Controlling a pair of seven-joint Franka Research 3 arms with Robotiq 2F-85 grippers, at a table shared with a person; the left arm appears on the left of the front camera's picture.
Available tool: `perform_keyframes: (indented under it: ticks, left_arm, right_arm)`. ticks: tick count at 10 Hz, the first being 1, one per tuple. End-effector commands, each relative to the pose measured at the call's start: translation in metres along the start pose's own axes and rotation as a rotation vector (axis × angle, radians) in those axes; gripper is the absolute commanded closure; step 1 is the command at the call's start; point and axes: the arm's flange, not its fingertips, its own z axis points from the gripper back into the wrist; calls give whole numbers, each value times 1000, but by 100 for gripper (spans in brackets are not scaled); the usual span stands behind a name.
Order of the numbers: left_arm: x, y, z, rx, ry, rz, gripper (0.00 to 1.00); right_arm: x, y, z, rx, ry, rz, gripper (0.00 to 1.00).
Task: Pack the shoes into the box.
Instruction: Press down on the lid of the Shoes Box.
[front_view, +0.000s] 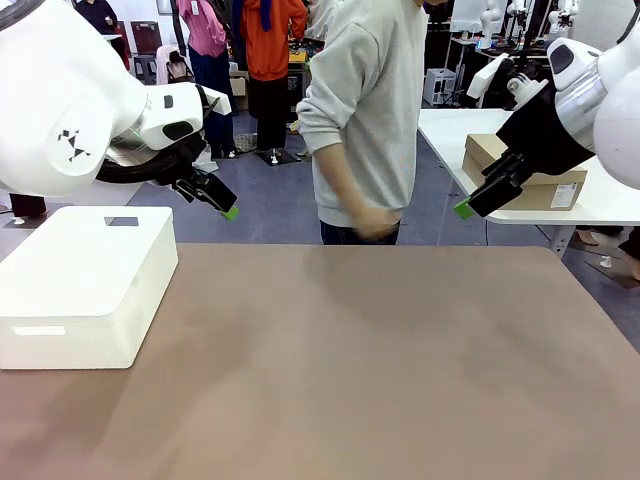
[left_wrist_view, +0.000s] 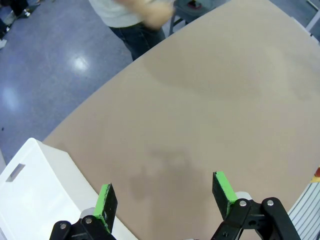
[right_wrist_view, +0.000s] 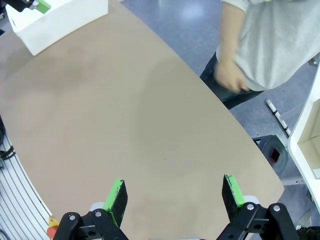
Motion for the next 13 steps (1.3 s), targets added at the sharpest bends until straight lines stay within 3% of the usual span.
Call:
perform_keyframes:
  ticks: [1, 13]
  left_arm:
    - [0, 1, 1, -1, 2, 1, 0]
    - [0, 1, 1, -1, 2, 1, 0]
  right_arm:
    - [0, 3, 0, -8, 8, -16, 0]
    - [0, 3, 0, -8, 8, -16, 0]
